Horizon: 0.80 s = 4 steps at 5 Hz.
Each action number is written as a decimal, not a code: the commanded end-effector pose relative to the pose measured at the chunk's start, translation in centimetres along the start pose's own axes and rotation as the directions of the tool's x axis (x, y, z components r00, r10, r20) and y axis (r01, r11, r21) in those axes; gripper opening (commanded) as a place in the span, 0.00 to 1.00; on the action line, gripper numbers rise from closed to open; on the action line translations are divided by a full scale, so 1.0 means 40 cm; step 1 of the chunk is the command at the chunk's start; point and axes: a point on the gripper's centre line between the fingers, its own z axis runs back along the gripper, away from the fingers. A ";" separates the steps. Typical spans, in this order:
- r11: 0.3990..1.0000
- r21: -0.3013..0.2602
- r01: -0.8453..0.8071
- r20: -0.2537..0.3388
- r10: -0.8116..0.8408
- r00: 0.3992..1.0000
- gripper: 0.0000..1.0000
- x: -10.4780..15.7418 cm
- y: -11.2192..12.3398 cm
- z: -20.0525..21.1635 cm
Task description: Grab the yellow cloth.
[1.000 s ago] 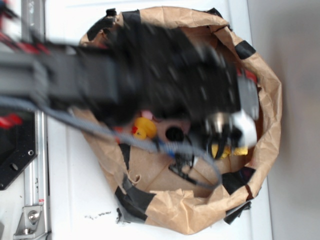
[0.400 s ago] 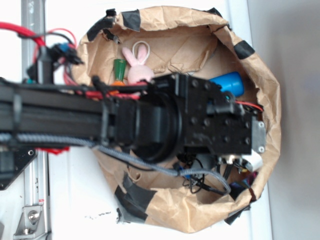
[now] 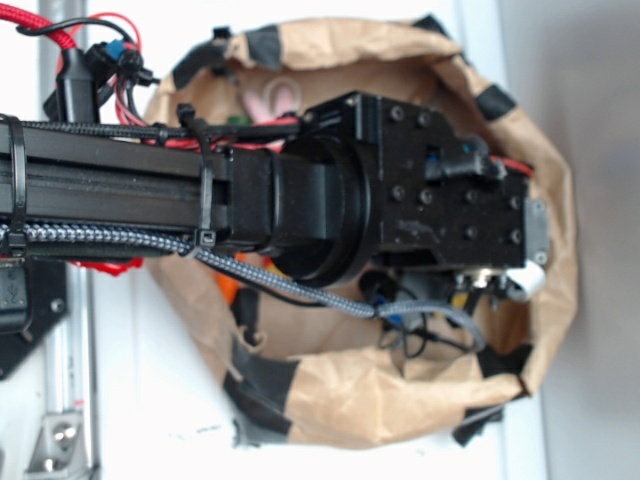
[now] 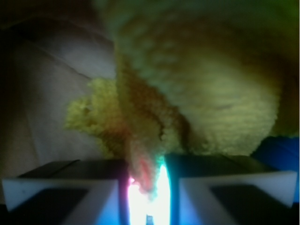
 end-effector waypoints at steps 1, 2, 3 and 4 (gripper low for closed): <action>0.869 -0.092 -0.486 0.214 0.494 0.843 0.00 -0.087 0.011 0.230; 0.699 -0.180 -0.692 0.149 0.715 0.683 0.00 -0.157 0.003 0.362; 0.576 -0.186 -0.796 0.059 0.815 0.576 0.00 -0.149 -0.021 0.391; 0.572 -0.169 -0.803 0.033 0.817 0.575 0.00 -0.129 -0.030 0.379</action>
